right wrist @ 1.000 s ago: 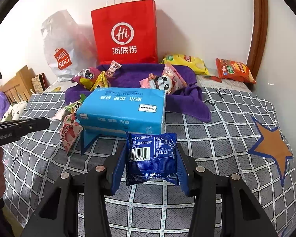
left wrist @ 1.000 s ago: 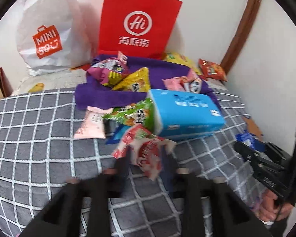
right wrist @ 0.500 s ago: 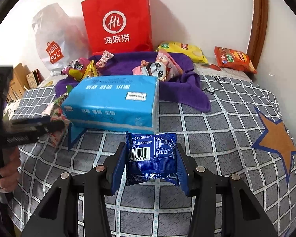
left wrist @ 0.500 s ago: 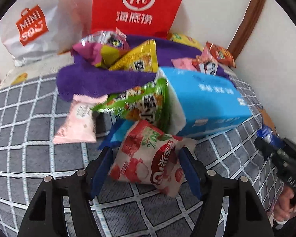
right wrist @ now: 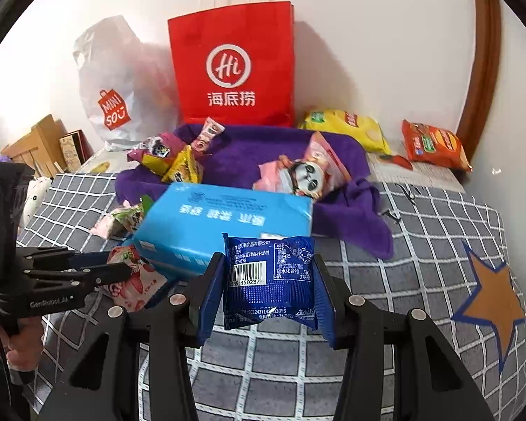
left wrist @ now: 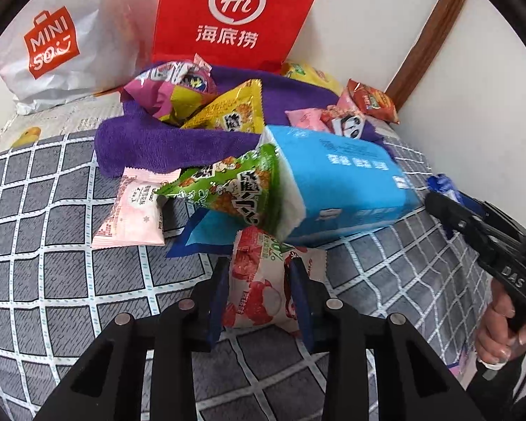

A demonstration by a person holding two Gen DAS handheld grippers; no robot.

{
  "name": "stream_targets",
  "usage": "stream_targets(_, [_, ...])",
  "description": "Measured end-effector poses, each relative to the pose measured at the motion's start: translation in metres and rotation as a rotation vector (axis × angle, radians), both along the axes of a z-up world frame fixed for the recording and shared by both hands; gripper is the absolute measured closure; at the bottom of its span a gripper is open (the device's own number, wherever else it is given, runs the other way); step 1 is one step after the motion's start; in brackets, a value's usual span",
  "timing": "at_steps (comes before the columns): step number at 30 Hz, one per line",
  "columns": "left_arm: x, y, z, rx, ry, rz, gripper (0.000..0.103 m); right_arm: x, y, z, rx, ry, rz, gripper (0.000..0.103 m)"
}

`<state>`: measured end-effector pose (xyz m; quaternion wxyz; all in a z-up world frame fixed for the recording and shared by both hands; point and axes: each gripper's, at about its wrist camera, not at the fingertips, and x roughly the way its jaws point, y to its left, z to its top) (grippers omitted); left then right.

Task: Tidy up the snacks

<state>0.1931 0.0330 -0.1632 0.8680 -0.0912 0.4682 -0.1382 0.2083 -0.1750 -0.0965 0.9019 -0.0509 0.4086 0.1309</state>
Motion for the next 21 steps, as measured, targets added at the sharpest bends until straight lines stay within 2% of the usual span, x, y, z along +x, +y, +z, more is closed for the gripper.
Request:
stream_targets(3, [-0.006,0.001,0.008,-0.02,-0.011,-0.007,0.08,0.001,0.005,0.002,-0.001,-0.004,0.01,0.056])
stream_targets(4, [-0.008,0.002,0.012,-0.031,-0.013,-0.009,0.092,0.001,0.006,0.004,-0.001,-0.006,0.012,0.056])
stream_targets(5, [-0.011,0.003,0.014,-0.037,-0.013,-0.014,0.095,0.001,0.007,0.005,0.0,-0.009,0.014,0.056])
stream_targets(8, [-0.01,0.002,0.018,-0.03,-0.016,-0.021,0.095,0.001,0.009,0.01,0.001,-0.02,0.019,0.056])
stream_targets(11, [-0.006,0.002,0.011,-0.04,0.019,-0.01,0.095,0.001,0.01,0.012,0.0,-0.025,0.019,0.056])
stream_targets(14, [-0.003,0.002,0.0,-0.057,0.055,0.003,0.078,0.0,0.008,0.013,0.0,-0.028,0.017,0.056])
stream_targets(16, [-0.003,0.0,-0.004,-0.057,0.057,0.018,0.044,-0.001,0.006,0.01,-0.001,-0.024,0.016,0.056])
stream_targets(18, [-0.004,-0.007,-0.01,-0.023,0.055,0.026,0.037,-0.001,0.005,0.008,-0.003,-0.019,0.014,0.056])
stream_targets(20, [-0.002,-0.015,-0.018,0.007,0.083,0.024,0.037,-0.002,0.003,0.005,-0.005,-0.014,0.01,0.056])
stream_targets(21, [-0.003,-0.019,-0.018,0.026,0.059,0.029,0.037,-0.002,0.002,0.003,-0.005,-0.012,0.008,0.056])
